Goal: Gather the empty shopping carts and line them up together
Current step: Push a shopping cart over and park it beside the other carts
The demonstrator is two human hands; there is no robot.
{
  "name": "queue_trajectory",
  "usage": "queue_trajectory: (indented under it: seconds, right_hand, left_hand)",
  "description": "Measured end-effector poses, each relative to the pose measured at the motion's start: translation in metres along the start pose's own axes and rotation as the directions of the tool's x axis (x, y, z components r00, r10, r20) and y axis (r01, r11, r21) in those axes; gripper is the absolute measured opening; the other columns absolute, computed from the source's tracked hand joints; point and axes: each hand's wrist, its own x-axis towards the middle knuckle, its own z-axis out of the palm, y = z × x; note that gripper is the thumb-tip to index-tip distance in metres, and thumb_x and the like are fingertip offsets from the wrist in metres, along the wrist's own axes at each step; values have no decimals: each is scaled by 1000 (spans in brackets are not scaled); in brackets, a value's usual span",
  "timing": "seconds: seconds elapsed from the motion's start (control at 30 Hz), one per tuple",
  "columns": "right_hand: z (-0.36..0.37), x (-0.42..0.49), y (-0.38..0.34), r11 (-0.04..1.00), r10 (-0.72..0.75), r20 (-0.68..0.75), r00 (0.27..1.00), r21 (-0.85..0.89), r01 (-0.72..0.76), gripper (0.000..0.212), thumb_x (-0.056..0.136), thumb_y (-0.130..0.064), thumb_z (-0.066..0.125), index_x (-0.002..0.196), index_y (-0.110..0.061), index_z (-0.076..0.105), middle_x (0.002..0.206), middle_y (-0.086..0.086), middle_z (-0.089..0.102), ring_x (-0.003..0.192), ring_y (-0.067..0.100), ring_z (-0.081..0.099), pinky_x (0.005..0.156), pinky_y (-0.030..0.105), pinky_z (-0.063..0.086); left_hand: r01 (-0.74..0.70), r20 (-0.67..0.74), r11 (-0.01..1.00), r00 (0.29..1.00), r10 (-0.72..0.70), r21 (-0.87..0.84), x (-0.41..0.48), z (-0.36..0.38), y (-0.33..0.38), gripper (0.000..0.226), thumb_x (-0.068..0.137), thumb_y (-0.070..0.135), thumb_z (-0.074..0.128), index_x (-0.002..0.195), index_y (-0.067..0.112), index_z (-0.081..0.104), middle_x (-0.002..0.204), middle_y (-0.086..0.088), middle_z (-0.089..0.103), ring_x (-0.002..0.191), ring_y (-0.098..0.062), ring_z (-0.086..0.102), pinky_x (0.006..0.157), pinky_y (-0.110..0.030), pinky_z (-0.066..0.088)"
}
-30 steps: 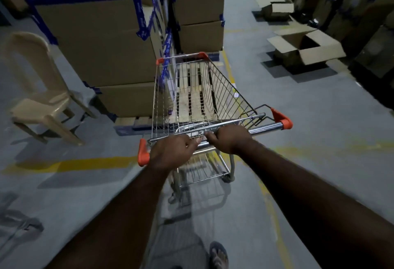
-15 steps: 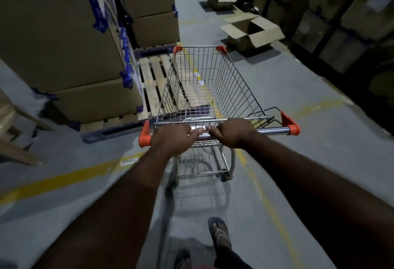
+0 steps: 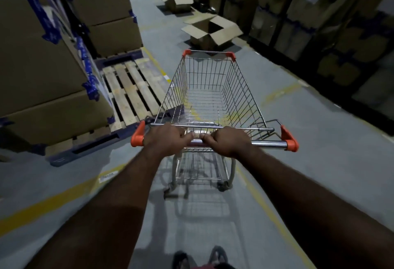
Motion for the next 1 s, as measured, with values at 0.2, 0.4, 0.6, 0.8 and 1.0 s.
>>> queue_trajectory:
  seconds: [0.2,0.4,0.6,0.8,1.0]
  right_hand:
    - [-1,-17,28,997,82,-12,997,15,-82,76,96,-73,15,104,-27,75,70,0,48,88,28,63,79,37,49]
    - [7,-35,56,985,172,-57,983,3,-172,82,93,-76,7,106,-30,74,88,4,69,91,27,66,85,41,53]
    - [12,-66,78,937,346,-58,936,63,-342,92,84,-83,1,91,-23,71,72,-2,62,77,22,63,81,41,54]
    - [14,-100,79,859,510,-56,858,82,-505,80,86,-82,3,70,-27,60,67,-4,57,73,20,61,79,38,54]
    - [18,-130,57,757,652,-38,757,85,-648,78,94,-77,11,86,-26,70,66,-5,54,73,21,59,76,36,52]
  left_hand:
    - [-47,5,999,999,47,12,22,5,28,50,94,69,31,79,30,60,86,-1,64,90,-27,65,70,-34,40]
    - [-99,-21,995,995,99,24,45,14,57,74,79,82,14,90,31,68,93,0,70,91,-27,66,72,-34,42]
    - [-227,-18,974,974,227,-14,51,8,96,71,80,78,20,94,31,71,82,6,64,86,-22,66,70,-33,42]
    - [-377,13,922,925,380,-86,59,11,123,70,85,81,27,118,34,67,122,5,64,109,-23,64,86,-39,48]
    - [-558,71,826,823,563,-85,59,12,134,75,89,79,22,137,33,56,138,4,54,121,-23,58,92,-43,45]
